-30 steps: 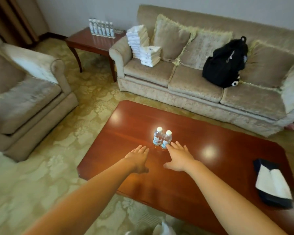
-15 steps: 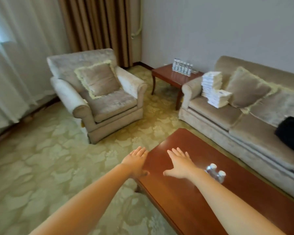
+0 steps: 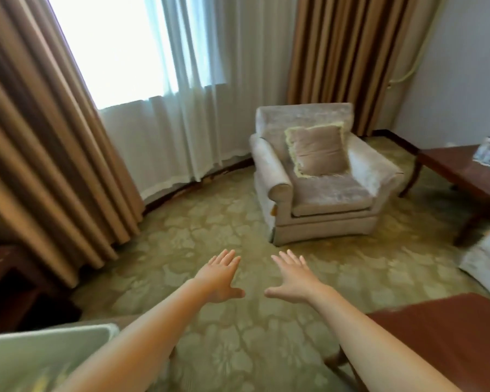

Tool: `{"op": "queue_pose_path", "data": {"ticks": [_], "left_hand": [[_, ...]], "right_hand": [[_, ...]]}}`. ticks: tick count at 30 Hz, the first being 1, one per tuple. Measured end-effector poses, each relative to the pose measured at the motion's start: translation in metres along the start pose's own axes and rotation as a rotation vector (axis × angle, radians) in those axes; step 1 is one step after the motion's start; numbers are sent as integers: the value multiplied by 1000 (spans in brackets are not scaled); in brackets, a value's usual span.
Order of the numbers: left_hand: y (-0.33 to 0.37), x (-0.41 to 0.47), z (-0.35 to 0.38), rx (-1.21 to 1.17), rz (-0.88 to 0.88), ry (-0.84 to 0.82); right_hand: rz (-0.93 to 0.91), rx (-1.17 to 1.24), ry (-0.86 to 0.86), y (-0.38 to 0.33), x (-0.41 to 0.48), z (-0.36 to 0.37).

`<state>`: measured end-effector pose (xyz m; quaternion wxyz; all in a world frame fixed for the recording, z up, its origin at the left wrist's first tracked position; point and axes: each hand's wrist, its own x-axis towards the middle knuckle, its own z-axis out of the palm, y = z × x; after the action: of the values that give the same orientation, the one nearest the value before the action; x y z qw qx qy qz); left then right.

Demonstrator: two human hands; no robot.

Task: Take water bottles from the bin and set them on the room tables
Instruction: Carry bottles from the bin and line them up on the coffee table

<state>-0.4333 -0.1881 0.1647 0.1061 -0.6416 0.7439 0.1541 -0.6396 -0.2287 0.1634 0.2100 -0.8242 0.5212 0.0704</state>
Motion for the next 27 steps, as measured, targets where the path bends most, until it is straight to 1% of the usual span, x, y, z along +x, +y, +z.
{"op": "queue_pose_path", "data": {"ticks": [7, 13, 20, 27], "left_hand": [[-93, -25, 16, -142, -317, 41], [-145, -46, 32, -321, -663, 119], [-165, -90, 45, -503, -1052, 213], [-171, -144, 83, -682, -1366, 262]], "right_hand": [[-290, -95, -76, -88, 90, 2], [-599, -220, -139, -163, 175, 3], [-987, -378, -257, -260, 223, 14], [-1261, -470, -375, -353, 223, 59]]}}
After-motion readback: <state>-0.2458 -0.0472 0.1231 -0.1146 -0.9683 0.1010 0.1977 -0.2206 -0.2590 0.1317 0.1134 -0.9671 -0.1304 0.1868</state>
